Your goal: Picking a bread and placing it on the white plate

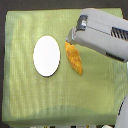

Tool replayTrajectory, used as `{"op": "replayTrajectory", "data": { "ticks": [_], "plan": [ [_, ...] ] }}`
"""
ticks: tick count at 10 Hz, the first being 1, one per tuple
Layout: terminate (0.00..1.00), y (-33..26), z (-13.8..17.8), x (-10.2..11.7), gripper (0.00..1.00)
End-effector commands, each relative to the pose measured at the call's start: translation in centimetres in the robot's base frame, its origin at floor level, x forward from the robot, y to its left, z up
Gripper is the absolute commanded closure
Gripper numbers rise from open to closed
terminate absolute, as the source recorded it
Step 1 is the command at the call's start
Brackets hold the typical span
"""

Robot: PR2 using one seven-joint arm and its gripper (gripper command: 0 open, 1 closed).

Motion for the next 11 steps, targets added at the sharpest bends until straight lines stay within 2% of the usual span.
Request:
{"op": "replayTrajectory", "data": {
  "ticks": [1, 5, 7, 11],
  "plan": [
    [0.0, 2.7, -5.3, 1.9, 0.0],
    [0.0, 3.9, -8.1, 2.6, 0.0],
    [0.0, 3.4, -9.8, 1.6, 0.0],
    [0.0, 4.7, -11.3, 1.6, 0.0]
  ]
}}
